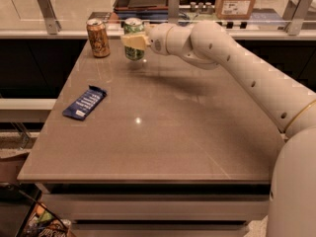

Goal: Move green can near orange can

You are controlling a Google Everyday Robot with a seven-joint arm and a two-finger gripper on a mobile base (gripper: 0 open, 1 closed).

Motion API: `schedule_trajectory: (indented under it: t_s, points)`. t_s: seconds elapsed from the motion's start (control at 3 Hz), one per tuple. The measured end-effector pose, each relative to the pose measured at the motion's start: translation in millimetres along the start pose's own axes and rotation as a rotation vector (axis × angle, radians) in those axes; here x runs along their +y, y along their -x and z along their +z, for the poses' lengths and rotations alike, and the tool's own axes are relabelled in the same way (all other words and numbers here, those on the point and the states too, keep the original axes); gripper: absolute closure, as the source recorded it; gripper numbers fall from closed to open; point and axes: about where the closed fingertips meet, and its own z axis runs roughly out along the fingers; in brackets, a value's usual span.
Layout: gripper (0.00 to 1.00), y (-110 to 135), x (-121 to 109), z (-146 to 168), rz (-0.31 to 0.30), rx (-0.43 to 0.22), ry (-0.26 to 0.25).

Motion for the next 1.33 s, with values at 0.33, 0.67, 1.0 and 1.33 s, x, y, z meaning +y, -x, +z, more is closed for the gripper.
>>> schedule_trajectory:
  t_s: [0.33,0.67,1.0,1.33]
  points:
    - [1.00,-10,9,33,0.016,0.004,0.048]
    - [1.00,-12,8,42,0.007,-0.001,0.052]
    - [1.00,-12,4,47,-0.011,-0.002,0.050]
    - [1.00,-15,1,52,-0.033,0.007,0.055]
